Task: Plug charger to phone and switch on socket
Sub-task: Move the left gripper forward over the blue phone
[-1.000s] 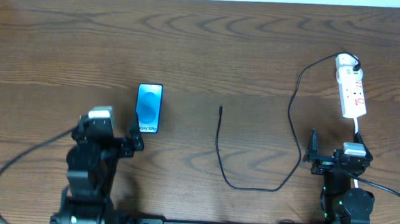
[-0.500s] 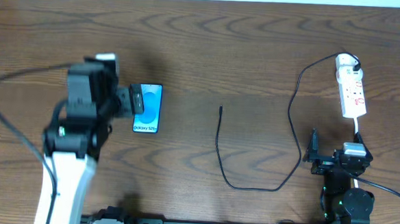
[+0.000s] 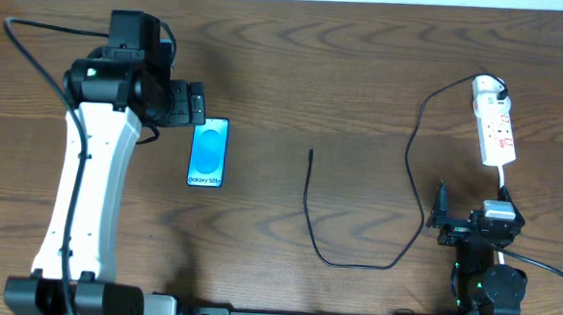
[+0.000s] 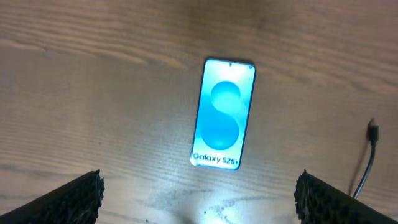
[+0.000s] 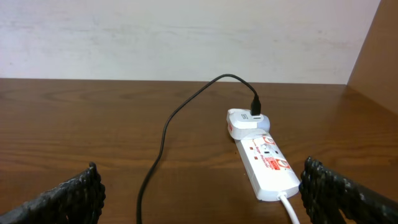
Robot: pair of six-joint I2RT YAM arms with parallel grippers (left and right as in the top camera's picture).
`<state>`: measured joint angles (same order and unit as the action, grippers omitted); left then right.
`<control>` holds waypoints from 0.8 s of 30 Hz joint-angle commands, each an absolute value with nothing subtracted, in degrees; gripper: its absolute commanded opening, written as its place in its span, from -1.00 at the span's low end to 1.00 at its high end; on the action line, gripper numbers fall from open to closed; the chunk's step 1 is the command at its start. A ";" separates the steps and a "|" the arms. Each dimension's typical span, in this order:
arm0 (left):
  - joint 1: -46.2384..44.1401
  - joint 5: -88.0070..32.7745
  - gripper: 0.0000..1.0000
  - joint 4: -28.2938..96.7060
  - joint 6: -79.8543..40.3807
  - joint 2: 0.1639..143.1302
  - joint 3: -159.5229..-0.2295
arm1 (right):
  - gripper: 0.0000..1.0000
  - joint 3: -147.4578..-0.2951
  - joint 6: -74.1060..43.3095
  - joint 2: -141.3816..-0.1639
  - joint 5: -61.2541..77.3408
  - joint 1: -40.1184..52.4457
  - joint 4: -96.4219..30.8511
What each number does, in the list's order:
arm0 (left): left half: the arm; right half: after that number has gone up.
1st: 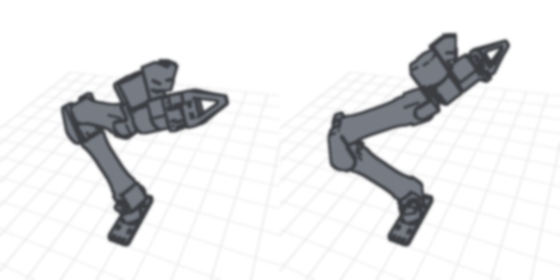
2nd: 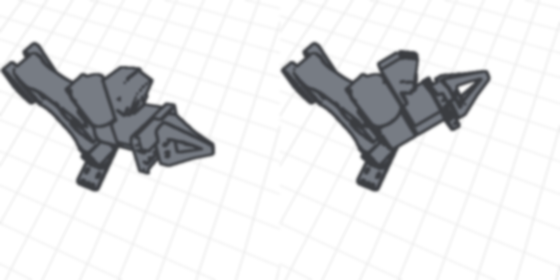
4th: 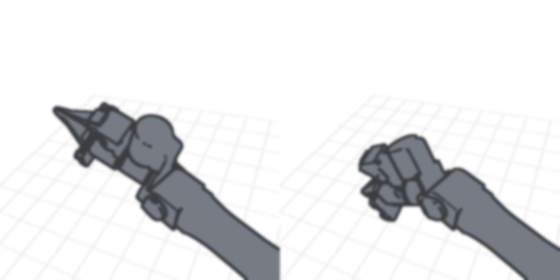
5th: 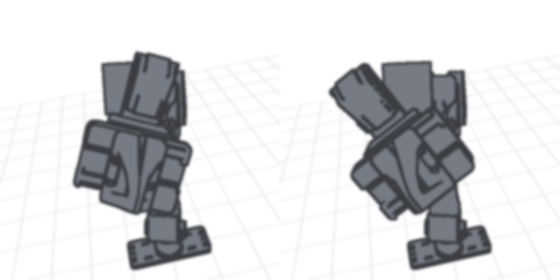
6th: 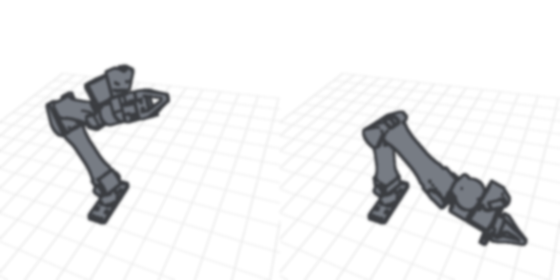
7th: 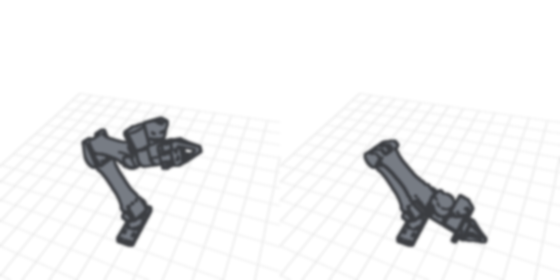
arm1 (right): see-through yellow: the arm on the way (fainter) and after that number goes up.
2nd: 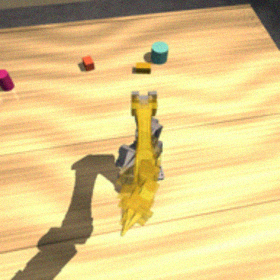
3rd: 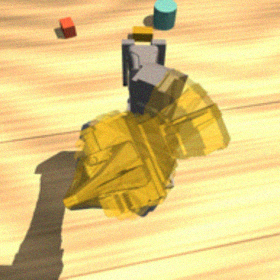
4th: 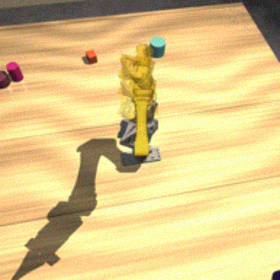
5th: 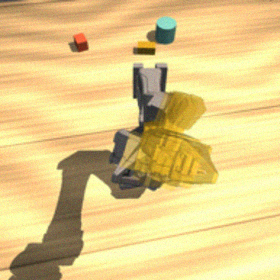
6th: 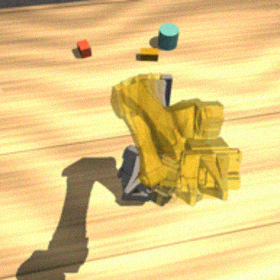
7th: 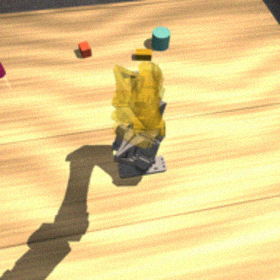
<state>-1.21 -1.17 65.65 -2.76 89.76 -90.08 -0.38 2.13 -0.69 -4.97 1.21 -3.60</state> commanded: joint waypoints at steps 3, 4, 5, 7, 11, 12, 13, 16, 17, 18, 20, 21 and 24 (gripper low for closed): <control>-0.93 -1.06 0.95 65.98 -3.03 90.89 -91.31 | 0.99 -0.30 1.76 -0.27 -5.67 1.58 -3.70; -0.93 -1.06 0.96 65.95 -3.05 90.89 -91.31 | 0.98 -0.30 1.76 -0.27 -5.67 1.58 -3.68; -0.93 -1.08 0.96 65.91 -3.05 90.89 -91.31 | 0.98 -0.30 1.76 -0.27 -5.67 1.58 -3.68; -0.93 -0.91 -0.46 65.32 -3.07 90.89 -91.31 | 0.98 -0.30 1.76 -0.27 -5.67 1.58 -3.70; -0.93 -0.91 0.96 65.36 -3.27 90.89 -91.31 | 0.99 -0.30 1.76 -0.27 -5.67 1.58 -3.70; -0.93 -0.91 0.96 65.39 -3.29 90.89 -91.31 | 0.99 -0.30 1.76 -0.27 -5.67 1.58 -3.70; -0.93 -0.91 0.95 65.34 -3.29 90.89 -91.31 | 0.99 -0.30 1.76 -0.27 -5.67 1.58 -3.68; -0.95 -1.39 0.96 65.36 -3.25 90.89 -91.31 | 0.98 -0.30 1.76 -0.27 -5.67 1.58 -3.68; -0.95 -2.13 0.96 64.90 -3.18 90.91 -91.31 | 0.99 -0.30 1.76 -0.27 -5.67 1.58 -3.70; -0.95 -3.66 0.96 64.18 -2.61 91.05 -91.31 | 0.98 -0.30 1.76 -0.27 -5.67 1.58 -3.68; -0.95 -5.23 0.96 63.75 -1.43 91.59 -91.31 | 0.99 -0.30 1.76 -0.27 -5.67 1.58 -3.70; -0.93 -4.95 0.96 64.31 -1.06 92.84 -91.31 | 0.99 -0.30 1.76 -0.27 -5.67 1.58 -3.68; -0.95 -4.97 0.96 65.21 -1.08 95.90 -91.31 | 0.99 -0.30 1.76 -0.27 -5.67 1.58 -3.70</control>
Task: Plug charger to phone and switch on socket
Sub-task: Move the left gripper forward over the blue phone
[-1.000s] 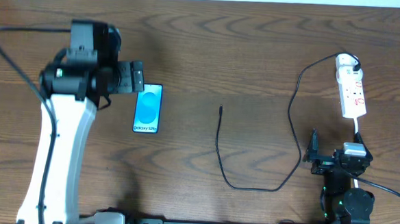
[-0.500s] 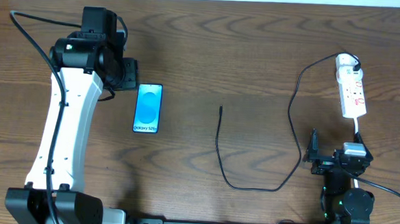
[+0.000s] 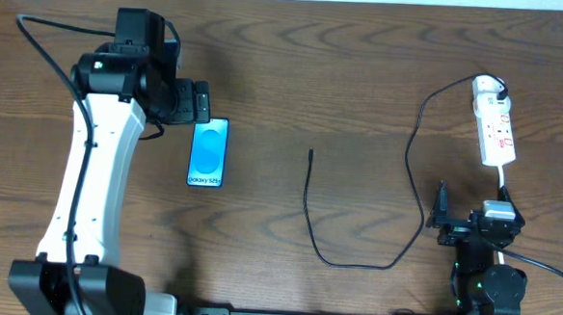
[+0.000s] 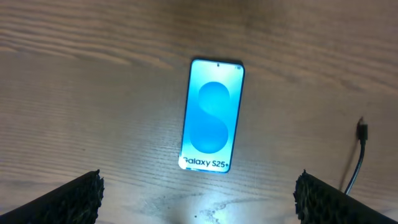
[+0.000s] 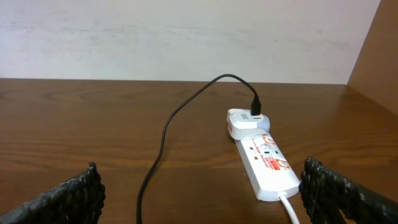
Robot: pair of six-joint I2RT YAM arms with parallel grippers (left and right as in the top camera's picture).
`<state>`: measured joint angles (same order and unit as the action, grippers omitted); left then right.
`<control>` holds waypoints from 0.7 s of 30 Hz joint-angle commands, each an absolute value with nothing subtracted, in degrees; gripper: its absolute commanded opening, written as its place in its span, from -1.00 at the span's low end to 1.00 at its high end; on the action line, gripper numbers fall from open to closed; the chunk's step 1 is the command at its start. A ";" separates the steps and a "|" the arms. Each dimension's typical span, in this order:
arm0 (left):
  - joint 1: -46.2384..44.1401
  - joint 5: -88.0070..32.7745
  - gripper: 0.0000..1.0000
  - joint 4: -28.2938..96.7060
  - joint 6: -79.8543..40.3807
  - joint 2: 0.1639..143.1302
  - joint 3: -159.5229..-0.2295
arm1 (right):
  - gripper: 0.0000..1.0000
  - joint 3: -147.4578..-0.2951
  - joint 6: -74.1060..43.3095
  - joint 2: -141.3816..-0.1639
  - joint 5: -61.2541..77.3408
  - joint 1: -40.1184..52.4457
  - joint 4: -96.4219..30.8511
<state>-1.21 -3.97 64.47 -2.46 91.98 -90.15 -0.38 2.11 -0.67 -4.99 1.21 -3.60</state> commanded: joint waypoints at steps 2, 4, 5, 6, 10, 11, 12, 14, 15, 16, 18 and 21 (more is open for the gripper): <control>-0.99 -4.97 0.96 65.54 -1.10 98.21 -91.31 | 0.98 -0.30 1.76 -0.27 -5.67 1.58 -3.68; -0.99 -4.97 0.96 65.32 -1.08 100.36 -91.31 | 0.99 -0.30 1.76 -0.27 -5.67 1.58 -3.68; -0.99 -4.97 0.96 65.10 -1.08 101.45 -91.31 | 0.99 -0.30 1.76 -0.27 -5.67 1.58 -3.68; -0.99 -4.97 0.95 64.84 -1.08 102.45 -91.31 | 0.98 -0.30 1.76 -0.27 -5.67 1.58 -3.68; -1.10 -4.97 0.96 64.01 -1.08 105.45 -91.31 | 0.99 -0.30 1.76 -0.27 -5.67 1.58 -3.68; -1.10 -4.97 0.95 63.96 -1.08 106.13 -91.31 | 0.98 -0.30 1.76 -0.27 -5.67 1.58 -3.68; -1.10 -4.97 0.96 63.83 -1.06 106.85 -91.31 | 0.99 -0.30 1.76 -0.27 -5.67 1.58 -3.68; -1.10 -4.97 0.96 63.33 -1.06 108.42 -91.05 | 0.99 -0.30 1.76 -0.27 -5.67 1.58 -3.68; -1.10 -4.95 0.96 63.07 -1.06 108.92 -90.78 | 0.98 -0.30 1.76 -0.27 -5.67 1.58 -3.70; -1.10 -4.97 0.96 62.78 -1.06 109.38 -90.39 | 0.99 -0.30 1.76 -0.27 -5.67 1.58 -3.70; -1.10 -4.97 0.96 62.35 -1.04 110.37 -89.52 | 0.98 -0.30 1.76 -0.27 -5.67 1.58 -3.68; -1.39 -4.97 0.96 62.19 -0.80 111.72 -88.97 | 0.99 -0.30 1.76 -0.27 -5.67 1.58 -3.70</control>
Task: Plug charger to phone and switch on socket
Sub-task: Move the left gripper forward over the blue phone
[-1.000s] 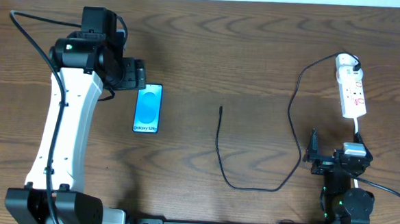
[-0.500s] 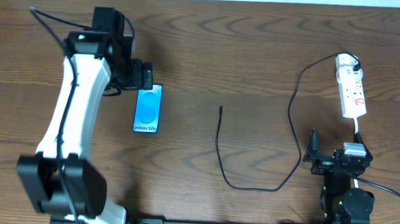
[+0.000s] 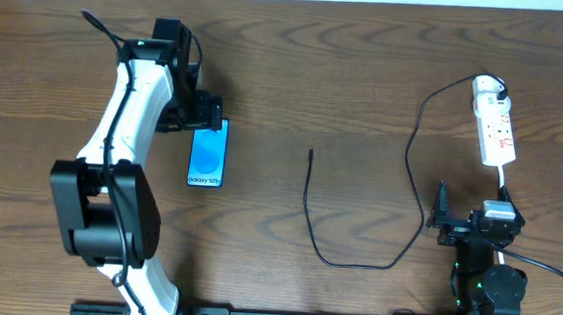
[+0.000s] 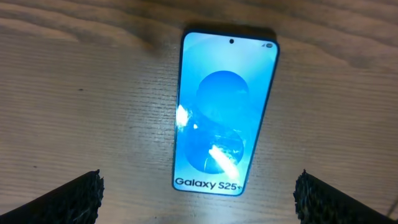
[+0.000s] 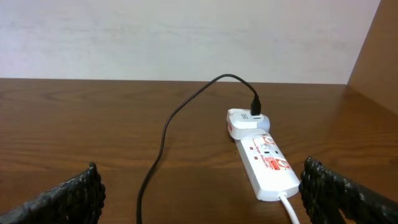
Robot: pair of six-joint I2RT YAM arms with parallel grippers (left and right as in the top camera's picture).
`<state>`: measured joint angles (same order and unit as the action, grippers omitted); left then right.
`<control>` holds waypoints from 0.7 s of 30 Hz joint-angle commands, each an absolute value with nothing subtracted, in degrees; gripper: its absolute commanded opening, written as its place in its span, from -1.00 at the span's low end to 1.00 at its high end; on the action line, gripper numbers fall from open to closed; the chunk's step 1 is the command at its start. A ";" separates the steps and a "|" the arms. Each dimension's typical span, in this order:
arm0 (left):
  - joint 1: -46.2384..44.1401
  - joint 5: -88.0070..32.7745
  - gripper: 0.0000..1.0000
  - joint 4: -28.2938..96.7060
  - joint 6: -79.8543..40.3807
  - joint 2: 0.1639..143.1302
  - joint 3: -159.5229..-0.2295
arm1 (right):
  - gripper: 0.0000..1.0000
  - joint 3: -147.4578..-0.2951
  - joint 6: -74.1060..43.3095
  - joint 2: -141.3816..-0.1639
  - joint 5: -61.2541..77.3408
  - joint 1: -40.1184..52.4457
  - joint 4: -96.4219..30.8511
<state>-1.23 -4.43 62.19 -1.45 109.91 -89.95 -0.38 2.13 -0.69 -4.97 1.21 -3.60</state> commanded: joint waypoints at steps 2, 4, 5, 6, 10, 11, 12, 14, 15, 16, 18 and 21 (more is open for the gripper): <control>-1.85 -4.97 0.96 61.95 -0.47 112.31 -88.92 | 0.99 -0.30 1.78 -0.27 -5.67 1.58 -3.70; -2.50 -4.97 0.96 61.52 -0.40 112.68 -88.92 | 0.99 -0.30 1.76 -0.27 -5.67 1.58 -3.68; -2.74 -4.97 0.95 61.25 -0.40 112.79 -88.92 | 0.99 -0.30 1.76 -0.27 -5.67 1.58 -3.70; -3.03 -4.97 0.96 60.93 -0.40 112.90 -88.92 | 0.99 -0.30 1.76 -0.27 -5.67 1.58 -3.68; -4.27 -4.95 0.95 60.10 -0.03 113.21 -88.92 | 0.98 -0.30 1.76 -0.27 -5.67 1.58 -3.68; -4.40 -4.95 0.95 59.90 -0.01 113.25 -88.92 | 0.99 -0.30 1.76 -0.27 -5.67 1.58 -3.68; -4.45 -4.95 0.96 59.81 -0.01 113.27 -88.92 | 0.98 -0.30 1.76 -0.27 -5.67 1.58 -3.68; -4.40 -4.82 0.96 59.68 -0.01 113.43 -88.92 | 0.98 -0.30 1.76 -0.27 -5.67 1.58 -3.68; -4.27 -4.64 0.96 59.68 -0.01 113.49 -88.90 | 0.99 -0.30 1.76 -0.27 -5.67 1.58 -3.68; -4.10 -4.49 0.96 59.46 -0.01 113.56 -88.71 | 0.99 -0.30 1.76 -0.27 -5.67 1.58 -3.68; -4.03 -4.51 0.96 59.00 -0.01 113.56 -88.18 | 0.98 -0.30 1.76 -0.27 -5.67 1.58 -3.68; -4.05 -4.51 0.96 58.08 0.01 113.60 -86.89 | 0.98 -0.30 1.76 -0.27 -5.67 1.58 -3.68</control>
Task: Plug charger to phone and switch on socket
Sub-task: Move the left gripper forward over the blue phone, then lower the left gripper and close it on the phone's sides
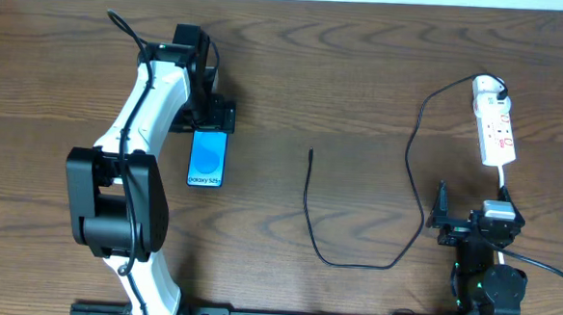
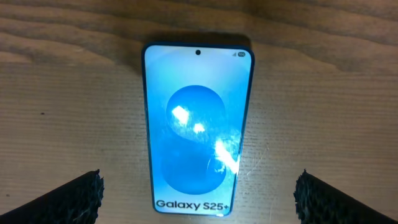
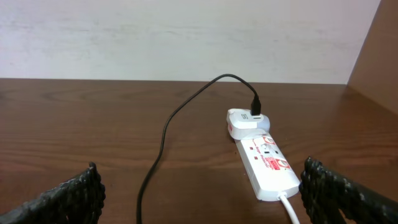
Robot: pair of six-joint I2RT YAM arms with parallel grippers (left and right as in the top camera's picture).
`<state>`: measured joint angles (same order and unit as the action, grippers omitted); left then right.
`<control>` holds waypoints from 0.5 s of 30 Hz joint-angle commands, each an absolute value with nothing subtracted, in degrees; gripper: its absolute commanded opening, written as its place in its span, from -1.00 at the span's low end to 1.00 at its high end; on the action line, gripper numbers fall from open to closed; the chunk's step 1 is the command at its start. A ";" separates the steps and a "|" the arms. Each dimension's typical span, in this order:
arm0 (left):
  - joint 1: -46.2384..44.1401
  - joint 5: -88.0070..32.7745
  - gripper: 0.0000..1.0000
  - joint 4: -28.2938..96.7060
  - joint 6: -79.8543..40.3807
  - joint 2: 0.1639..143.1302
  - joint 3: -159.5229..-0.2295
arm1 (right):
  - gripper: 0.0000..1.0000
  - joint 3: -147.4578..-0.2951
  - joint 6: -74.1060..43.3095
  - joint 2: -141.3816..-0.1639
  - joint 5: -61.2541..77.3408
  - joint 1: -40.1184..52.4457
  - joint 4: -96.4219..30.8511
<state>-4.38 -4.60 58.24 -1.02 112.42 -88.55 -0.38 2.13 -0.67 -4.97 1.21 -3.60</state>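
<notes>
A phone (image 1: 208,158) with a lit blue "Galaxy S25+" screen lies flat on the wooden table; the left wrist view looks straight down on the phone (image 2: 197,127). My left gripper (image 1: 213,114) hovers open just above its top end, fingers (image 2: 68,198) spread wide to either side. A black charger cable (image 1: 310,209) lies loose mid-table, its free plug end (image 1: 311,151) pointing away from me. It runs to a white adapter (image 3: 247,119) in a white power strip (image 1: 493,130). My right gripper (image 1: 471,225) rests open at the near right, facing the power strip (image 3: 266,162).
The power strip's white lead (image 1: 504,179) runs back toward my right arm's base. A wooden side wall (image 3: 379,56) rises at the right of the right wrist view, and a pale wall stands behind the table.
My left gripper shifted slightly right and turned, so the phone now sits centred and square between its open fingers. The right arm, cable and power strip have not moved.
At first my left gripper hung high, left of the phone's top end, with the phone small in its view. It then stood a little farther back, later much lower over the phone, and now centred on it. Everything else stayed still.
</notes>
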 commanded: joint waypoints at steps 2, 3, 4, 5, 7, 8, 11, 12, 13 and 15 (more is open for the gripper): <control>-4.05 -4.51 0.96 57.01 0.03 113.60 -85.62 | 0.98 -0.30 1.76 -0.27 -5.67 1.58 -3.68; -4.05 -4.51 0.96 56.36 0.03 113.60 -84.88 | 0.99 -0.30 1.76 -0.27 -5.67 1.58 -3.68; -4.05 -4.51 0.95 55.94 0.01 113.60 -84.40 | 0.99 -0.30 1.76 -0.27 -5.67 1.58 -3.68; -4.05 -4.51 0.96 55.46 0.01 113.60 -83.77 | 0.98 -0.30 1.76 -0.27 -5.67 1.58 -3.68; -4.05 -4.51 0.96 54.72 0.01 113.60 -82.70 | 0.98 -0.30 1.76 -0.27 -5.67 1.58 -3.68; -4.05 -4.51 0.96 54.48 0.01 113.60 -82.28 | 0.99 -0.30 1.76 -0.27 -5.67 1.58 -3.70; -4.03 -4.49 0.96 53.32 0.01 113.60 -80.77 | 0.98 -0.30 1.76 -0.27 -5.67 1.58 -3.68; -4.05 -4.51 0.96 52.84 0.01 113.60 -80.31 | 0.99 -0.30 1.76 -0.27 -5.67 1.58 -3.68; -4.05 -4.51 0.95 52.21 -0.01 113.60 -79.77 | 0.98 -0.30 1.76 -0.27 -5.67 1.58 -3.70; -4.05 -4.51 0.96 51.09 -0.01 113.60 -78.89 | 0.98 -0.30 1.76 -0.27 -5.67 1.58 -3.68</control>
<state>-4.34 -4.60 51.75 -1.02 112.95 -80.14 -0.38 2.13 -0.69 -4.99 1.21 -3.60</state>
